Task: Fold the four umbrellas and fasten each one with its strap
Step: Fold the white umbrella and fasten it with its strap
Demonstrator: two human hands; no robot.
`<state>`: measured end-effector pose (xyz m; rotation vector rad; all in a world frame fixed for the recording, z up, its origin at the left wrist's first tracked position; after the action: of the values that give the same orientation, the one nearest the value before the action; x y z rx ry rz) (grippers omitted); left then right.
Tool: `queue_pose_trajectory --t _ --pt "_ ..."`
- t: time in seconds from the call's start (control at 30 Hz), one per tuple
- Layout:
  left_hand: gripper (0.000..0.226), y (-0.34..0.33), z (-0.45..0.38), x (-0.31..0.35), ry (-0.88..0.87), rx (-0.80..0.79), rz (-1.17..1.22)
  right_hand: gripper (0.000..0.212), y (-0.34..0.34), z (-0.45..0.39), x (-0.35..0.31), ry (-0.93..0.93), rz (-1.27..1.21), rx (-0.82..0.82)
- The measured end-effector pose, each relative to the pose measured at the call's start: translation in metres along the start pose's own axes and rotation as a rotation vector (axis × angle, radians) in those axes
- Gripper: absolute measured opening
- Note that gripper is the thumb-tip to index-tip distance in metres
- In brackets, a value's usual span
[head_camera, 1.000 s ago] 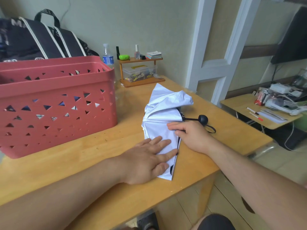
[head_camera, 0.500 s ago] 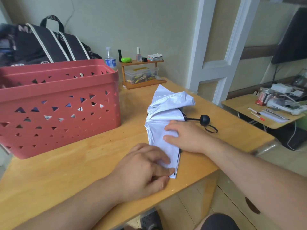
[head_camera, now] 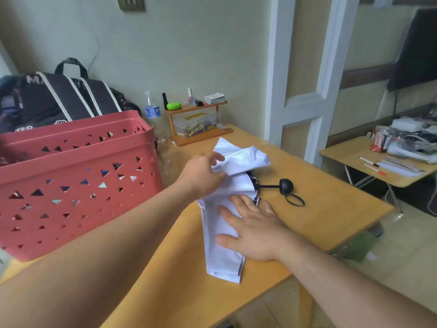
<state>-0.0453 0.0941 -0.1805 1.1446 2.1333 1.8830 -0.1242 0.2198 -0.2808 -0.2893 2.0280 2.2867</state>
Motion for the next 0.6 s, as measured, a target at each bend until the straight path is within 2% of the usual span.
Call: queue_pose_trajectory --t 0.07,0.1,0.17,0.23,0.3,0.37,0.43,0.5,0.6 --pt "0.067 -0.022 -0.014 0.018 -0.064 -0.078 -0.182 0.082 0.001 -0.001 0.000 0.009 0.006 0.025" --pt "0.069 -0.029 -0.020 0.024 -0.093 -0.079 -0.242 0.083 0.000 -0.002 0.000 0.009 0.010 0.026" --pt "0.055 -0.027 -0.029 0.026 -0.093 0.015 -0.258 0.084 -0.002 -0.003 0.001 0.008 0.012 0.029" --pt "0.040 -0.014 -0.032 0.010 0.017 0.152 -0.117 0.085 -0.002 -0.004 0.002 0.008 0.005 0.031" --pt "0.021 -0.004 -0.029 -0.018 0.204 0.241 0.167 0.085 -0.003 -0.004 0.002 0.004 -0.006 0.021" --pt "0.025 -0.002 -0.021 -0.043 0.389 0.317 0.535 0.084 -0.004 -0.004 0.002 0.004 -0.011 0.010" --pt "0.024 -0.010 -0.012 -0.058 0.515 0.308 0.910 0.084 -0.004 -0.004 0.002 0.005 -0.010 0.007" --pt "0.017 -0.019 -0.008 -0.059 0.473 0.220 1.061 0.085 -0.004 -0.003 0.002 0.000 -0.015 0.010" --pt "0.015 -0.030 0.001 -0.058 0.267 0.113 0.839 0.086 -0.003 -0.003 0.002 -0.016 -0.018 0.012"
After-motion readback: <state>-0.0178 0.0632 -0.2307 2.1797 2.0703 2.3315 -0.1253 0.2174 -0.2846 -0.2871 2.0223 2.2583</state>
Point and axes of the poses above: each hand's wrist, its own z-axis away from the middle knuckle, its own y-axis out of the back of the hand, x = y × z, the point moved 9 cm from there along -z, towards the middle knuckle, and after that the axes turned 5 degrees about -z, right-handed, at the moved point
